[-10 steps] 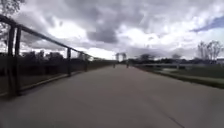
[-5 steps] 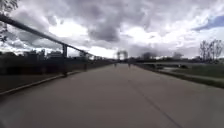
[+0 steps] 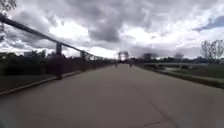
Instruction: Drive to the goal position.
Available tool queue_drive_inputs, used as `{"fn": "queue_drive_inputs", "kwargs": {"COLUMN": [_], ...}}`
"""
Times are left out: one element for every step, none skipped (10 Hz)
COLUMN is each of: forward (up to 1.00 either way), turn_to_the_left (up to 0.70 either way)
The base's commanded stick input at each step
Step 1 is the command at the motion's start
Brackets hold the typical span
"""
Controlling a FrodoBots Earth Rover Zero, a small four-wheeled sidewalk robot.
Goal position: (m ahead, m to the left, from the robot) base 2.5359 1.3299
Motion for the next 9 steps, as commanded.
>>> {"fn": "queue_drive_inputs", "kwargs": {"forward": [1.00,1.00,1.00,1.00,1.00,1.00,1.00,1.00,1.00], "turn_to_the_left": [0.00,0.00,0.00,0.00,0.00,0.00,0.00,0.00,0.00]}}
